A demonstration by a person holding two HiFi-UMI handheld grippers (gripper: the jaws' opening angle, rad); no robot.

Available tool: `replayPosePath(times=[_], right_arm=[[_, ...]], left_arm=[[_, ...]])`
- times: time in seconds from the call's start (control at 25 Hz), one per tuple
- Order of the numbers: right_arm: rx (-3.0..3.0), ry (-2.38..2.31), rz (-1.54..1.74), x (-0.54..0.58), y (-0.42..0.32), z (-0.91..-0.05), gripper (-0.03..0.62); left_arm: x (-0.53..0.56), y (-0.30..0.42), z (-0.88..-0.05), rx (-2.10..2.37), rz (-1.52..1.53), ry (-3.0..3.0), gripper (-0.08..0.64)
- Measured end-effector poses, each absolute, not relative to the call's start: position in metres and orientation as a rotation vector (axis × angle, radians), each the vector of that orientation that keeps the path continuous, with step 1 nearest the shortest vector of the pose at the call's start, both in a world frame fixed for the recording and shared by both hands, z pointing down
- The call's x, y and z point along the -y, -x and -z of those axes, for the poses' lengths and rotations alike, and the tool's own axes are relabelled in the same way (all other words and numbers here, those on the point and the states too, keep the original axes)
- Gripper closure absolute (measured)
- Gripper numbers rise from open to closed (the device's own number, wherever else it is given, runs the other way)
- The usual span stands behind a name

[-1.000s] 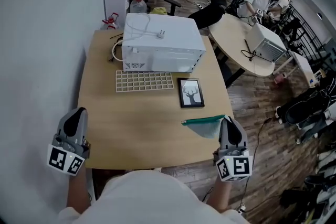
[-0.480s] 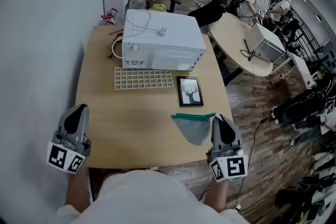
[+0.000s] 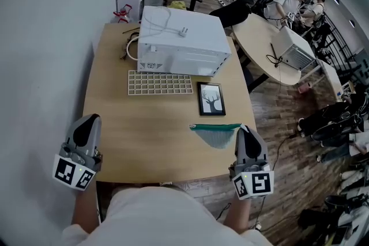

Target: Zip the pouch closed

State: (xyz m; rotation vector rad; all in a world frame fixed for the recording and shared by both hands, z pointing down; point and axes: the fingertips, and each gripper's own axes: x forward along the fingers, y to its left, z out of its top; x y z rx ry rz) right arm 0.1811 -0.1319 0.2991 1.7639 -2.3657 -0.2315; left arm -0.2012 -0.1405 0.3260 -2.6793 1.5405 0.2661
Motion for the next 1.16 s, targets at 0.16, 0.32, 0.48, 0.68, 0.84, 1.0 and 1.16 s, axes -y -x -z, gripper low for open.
replayPosePath(times=[0.16, 0.32, 0.48, 0.68, 0.84, 1.0, 1.16], right_arm=[[2.370, -1.754, 0.250, 0.135, -0.173, -0.298, 0.572], [2.383, -1.733, 0.254, 0.137, -0.165, -0.298, 0.574], [2.397, -1.725, 0.265, 0.138, -0.158, -0.296, 0.575], [2.408, -1.719, 0.277, 0.136, -0.151, -0.293, 0.575], [2.410, -1.720, 0.282, 0.133, -0.144, -0.291, 0.575], [2.407, -1.718, 0.294, 0.130, -0.137, -0.291, 0.575], [2.405, -1.725, 0.296, 0.125, -0.133, -0.293, 0.575]], left_arm=[[0.139, 0.208, -0.324, -1.552, -0.262, 2.666, 0.546], [0.137, 0.213, -0.324, -1.563, -0.261, 2.665, 0.546], [0.133, 0.215, -0.325, -1.563, -0.266, 2.663, 0.546], [0.128, 0.214, -0.327, -1.552, -0.267, 2.677, 0.546], [0.124, 0.220, -0.328, -1.554, -0.271, 2.681, 0.546], [0.119, 0.227, -0.330, -1.558, -0.272, 2.680, 0.546], [0.115, 0.230, -0.336, -1.558, -0.276, 2.690, 0.546]])
